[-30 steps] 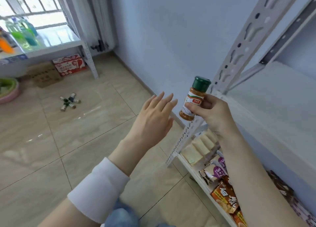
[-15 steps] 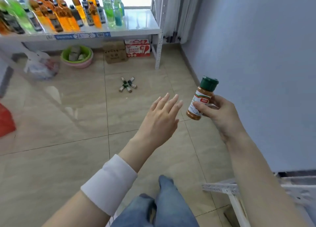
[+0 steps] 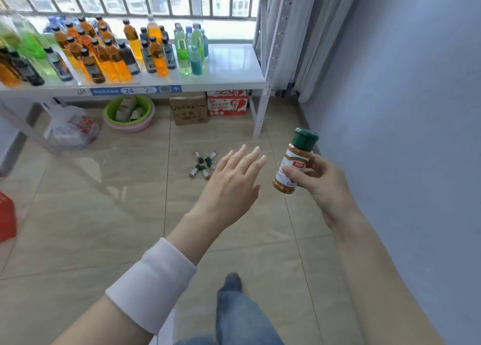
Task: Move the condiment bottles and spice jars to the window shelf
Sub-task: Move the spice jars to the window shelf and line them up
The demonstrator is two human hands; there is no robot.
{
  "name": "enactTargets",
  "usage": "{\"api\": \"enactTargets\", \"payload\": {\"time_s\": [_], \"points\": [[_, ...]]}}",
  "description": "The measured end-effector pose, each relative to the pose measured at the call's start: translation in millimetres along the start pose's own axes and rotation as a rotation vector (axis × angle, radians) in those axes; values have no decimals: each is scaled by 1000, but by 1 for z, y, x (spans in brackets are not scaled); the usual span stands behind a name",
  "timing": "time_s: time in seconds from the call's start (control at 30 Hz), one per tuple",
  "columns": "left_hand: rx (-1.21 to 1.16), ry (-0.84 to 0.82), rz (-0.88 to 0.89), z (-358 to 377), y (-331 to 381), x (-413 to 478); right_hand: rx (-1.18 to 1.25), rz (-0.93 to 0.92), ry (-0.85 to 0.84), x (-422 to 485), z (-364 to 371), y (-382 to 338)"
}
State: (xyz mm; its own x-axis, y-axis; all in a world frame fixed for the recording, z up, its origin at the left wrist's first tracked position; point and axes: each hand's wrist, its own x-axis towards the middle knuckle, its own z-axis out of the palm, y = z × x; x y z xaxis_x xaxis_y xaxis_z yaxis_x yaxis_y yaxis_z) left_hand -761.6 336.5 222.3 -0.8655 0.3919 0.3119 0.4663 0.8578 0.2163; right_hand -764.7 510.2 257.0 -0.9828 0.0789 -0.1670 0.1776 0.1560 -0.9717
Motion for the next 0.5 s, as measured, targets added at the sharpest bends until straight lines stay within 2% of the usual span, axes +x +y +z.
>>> {"api": "enactTargets", "payload": {"time_s": [0.23,0.5], "points": [[-33,61,-139,-2,-84,105,-26,-46,-45,140,34,-54],[15,173,-136,-15,-201,242,-14,-162,-18,300,90,-119]]}}
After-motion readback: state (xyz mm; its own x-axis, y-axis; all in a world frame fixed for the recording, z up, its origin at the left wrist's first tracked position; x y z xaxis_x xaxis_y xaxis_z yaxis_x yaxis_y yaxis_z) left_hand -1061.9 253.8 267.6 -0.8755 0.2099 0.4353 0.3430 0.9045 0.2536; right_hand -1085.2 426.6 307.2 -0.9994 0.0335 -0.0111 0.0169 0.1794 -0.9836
